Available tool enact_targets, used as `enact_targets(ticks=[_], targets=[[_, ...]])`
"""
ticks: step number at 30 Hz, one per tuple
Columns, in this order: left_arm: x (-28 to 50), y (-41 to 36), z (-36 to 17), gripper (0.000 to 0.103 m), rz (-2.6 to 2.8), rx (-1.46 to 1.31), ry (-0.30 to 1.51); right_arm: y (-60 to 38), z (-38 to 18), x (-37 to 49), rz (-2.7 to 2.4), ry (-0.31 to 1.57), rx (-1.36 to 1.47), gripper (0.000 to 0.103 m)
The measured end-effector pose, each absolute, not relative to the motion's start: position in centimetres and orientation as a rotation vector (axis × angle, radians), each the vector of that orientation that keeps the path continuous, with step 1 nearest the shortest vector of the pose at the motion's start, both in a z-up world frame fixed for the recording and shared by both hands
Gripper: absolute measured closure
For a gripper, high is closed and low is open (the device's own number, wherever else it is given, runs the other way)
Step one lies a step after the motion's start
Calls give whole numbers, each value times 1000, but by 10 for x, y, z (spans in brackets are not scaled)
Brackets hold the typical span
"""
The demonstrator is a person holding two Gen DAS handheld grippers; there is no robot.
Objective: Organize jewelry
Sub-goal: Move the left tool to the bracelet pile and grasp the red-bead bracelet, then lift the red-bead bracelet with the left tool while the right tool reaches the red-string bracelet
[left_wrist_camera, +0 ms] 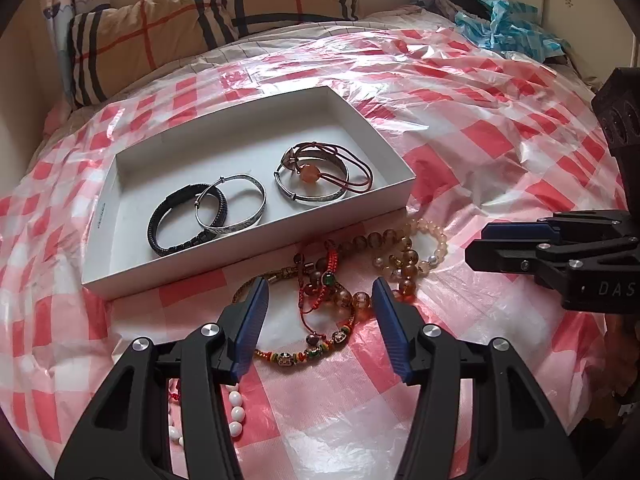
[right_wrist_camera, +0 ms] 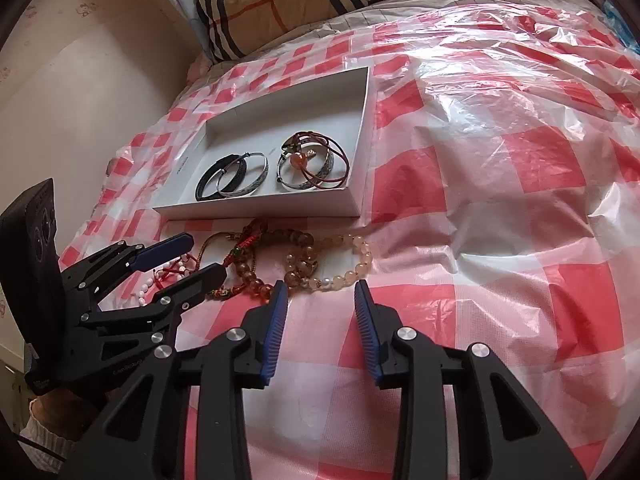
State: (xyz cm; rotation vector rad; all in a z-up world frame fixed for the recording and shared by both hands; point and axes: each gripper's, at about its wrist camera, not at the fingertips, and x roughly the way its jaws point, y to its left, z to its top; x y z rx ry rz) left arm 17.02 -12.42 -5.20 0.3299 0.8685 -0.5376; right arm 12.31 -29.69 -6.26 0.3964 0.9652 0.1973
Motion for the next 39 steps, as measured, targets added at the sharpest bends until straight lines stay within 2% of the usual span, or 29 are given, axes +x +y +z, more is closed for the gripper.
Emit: enact_targets(ticks=[11,12,13,16,22,29,35,38,39], targets=[[185,-133,-70,53,-526,334,917,-301,-66,121,196,961,402,62],[186,-132,-71,63,-531,320,923,-301,-67,121,196,961,400,62],[189,-129,-73,84,-536,301,938,-300,-67,121,196,961,394,61],[194,-118,-72,100,-535,240,955,-295,-67,121,199,962,377,60],[193,-80,-60,101,-494,66,937,-287,-61,123,213,956,353,60],[176,-30,-29,101,-417,-143,776,-263,-55,142,263,954,303,60],[165,8,-21,101,-321,-239,714,-251,-77,172,209,1042,258,60],[168,8,-25,101,-338,-245,738,-254,-89,177,189,1064,264,69],[169,2,-27,101,-352,-228,749,-255,-89,176,187,1060,264,77]])
